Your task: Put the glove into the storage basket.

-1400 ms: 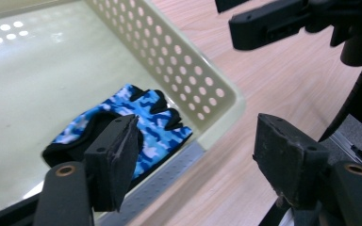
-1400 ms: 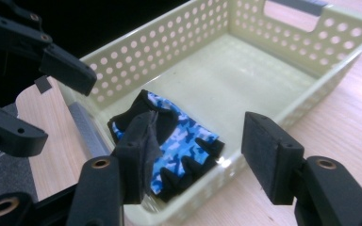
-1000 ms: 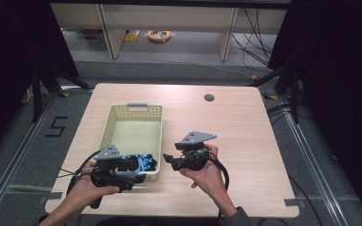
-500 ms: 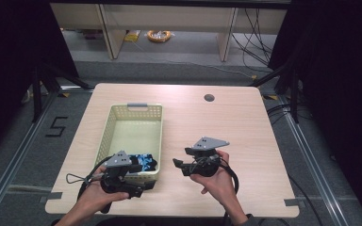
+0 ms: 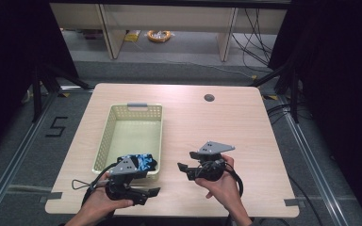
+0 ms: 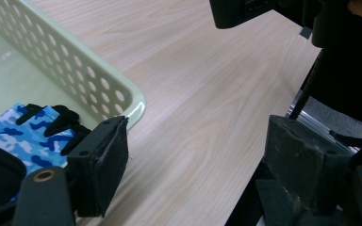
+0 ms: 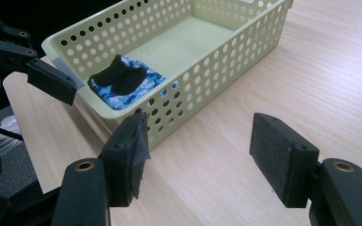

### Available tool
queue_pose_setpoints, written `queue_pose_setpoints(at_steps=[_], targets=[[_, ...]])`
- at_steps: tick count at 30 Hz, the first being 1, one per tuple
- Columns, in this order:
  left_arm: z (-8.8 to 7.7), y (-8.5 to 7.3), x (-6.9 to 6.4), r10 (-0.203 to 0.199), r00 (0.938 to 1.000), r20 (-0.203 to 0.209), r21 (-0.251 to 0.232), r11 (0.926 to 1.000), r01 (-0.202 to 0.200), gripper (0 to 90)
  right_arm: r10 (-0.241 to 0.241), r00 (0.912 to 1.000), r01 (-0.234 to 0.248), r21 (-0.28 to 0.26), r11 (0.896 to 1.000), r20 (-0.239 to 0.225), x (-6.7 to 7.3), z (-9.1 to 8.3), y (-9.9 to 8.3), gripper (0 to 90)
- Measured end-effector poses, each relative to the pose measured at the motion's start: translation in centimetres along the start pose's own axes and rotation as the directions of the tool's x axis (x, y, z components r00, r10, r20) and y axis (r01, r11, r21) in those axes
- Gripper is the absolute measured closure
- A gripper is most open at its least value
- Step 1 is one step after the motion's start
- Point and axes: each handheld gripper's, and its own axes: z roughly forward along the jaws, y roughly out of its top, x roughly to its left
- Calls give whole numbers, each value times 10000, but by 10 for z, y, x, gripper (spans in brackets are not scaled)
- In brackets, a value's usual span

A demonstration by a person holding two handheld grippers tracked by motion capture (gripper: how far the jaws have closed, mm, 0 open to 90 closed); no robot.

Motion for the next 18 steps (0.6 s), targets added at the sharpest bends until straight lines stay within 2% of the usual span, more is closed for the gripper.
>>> queue_pose_setpoints(at_steps=[2, 4, 5, 6, 9, 10, 11, 13, 14, 15, 17, 18], targets=[[1, -2, -2, -36, 10000, 67, 0, 10000, 36, 222, 195, 9998, -194, 106, 9998, -88, 1, -1, -3, 383], [2, -2, -4, -5, 9999, 103, 33, 10000, 4, 222, -261, 9997, 261, -32, 9997, 10, -3, -1, -4, 380], [2, -3, -5, 1, 10000, 97, 49, 10000, -1, 221, 78, 9999, -78, 49, 10000, -135, -2, -1, -5, 380], [2, -4, -5, 143, 9999, 73, 111, 9998, -144, 221, 68, 10000, -67, 112, 9999, -41, -2, -2, -6, 379], [2, -6, -8, 38, 9998, 181, 72, 10000, -39, 220, 279, 9995, -276, 172, 9995, -135, -1, -3, -10, 375], [3, -7, -9, 18, 9998, 215, 71, 10000, -19, 220, 98, 9998, -97, 81, 9999, -184, -3, -3, -12, 373], [3, -8, -9, 16, 9997, 256, 26, 10000, -17, 220, 275, 9992, -271, 130, 9995, -284, -3, -4, -13, 371], [3, -9, -10, 134, 9996, 258, 118, 9998, -137, 220, 278, 9995, -276, 151, 9995, -153, -4, -7, -15, 369], [4, -9, -12, 34, 9995, 305, 60, 10000, -35, 220, 70, 9997, -70, 7, 10000, -225, -5, -7, -17, 366], [4, -10, -13, 166, 9993, 348, 43, 9999, -167, 220, 337, 9991, -336, 34, 9994, -252, -5, -9, -19, 365], [5, -13, -15, 21, 9992, 390, 54, 10000, -23, 220, 451, 9986, -448, 110, 9989, -281, -5, -12, -21, 361], [5, -14, -16, 47, 9990, 435, 50, 10000, -49, 220, 449, 9989, -448, 105, 9989, -139, -5, -13, -24, 360]])
